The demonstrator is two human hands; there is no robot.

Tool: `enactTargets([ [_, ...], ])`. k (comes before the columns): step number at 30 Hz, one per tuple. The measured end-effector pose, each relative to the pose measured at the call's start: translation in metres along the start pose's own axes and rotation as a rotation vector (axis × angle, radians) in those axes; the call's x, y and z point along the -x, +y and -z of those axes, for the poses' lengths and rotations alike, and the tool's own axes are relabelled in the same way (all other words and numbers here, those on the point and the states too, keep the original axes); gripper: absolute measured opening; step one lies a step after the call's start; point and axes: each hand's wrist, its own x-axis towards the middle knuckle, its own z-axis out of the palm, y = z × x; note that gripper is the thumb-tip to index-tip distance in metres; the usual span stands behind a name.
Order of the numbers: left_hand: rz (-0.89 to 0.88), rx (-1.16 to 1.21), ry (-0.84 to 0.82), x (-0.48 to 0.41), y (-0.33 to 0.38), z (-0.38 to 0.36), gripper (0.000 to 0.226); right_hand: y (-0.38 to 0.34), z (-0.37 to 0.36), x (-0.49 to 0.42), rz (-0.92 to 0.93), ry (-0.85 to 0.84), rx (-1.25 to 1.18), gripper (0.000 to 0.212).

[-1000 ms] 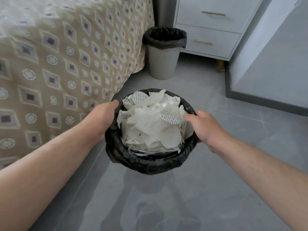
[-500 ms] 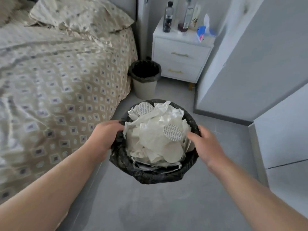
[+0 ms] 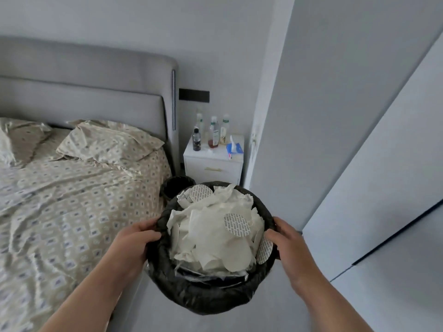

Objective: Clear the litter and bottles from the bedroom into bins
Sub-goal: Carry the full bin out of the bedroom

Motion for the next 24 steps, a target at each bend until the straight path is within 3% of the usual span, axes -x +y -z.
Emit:
enactTargets([
  [5,-0.040,0.141,0.094,0.028,0.049,-0.045,0.042,-0.052,0.046,0.029,0.056,0.039,-0.095,0.015],
  [7,-0.055,0.164,0.089,0.037,0.065,-0.060,0.044,-0.066,0.060,0.039,0.079,0.074,-0.124,0.021],
  [12,-0.122,0.100,-0.080,0.056,0.092,-0.089,0.042,-0.087,0.086,0.068,0.098,0.182,-0.190,0.017],
  [24,-0.121,-0.070,-0.486,0.068,0.114,-0.129,0.038,-0.080,0.076,0.182,0.097,0.604,-0.290,0.035],
])
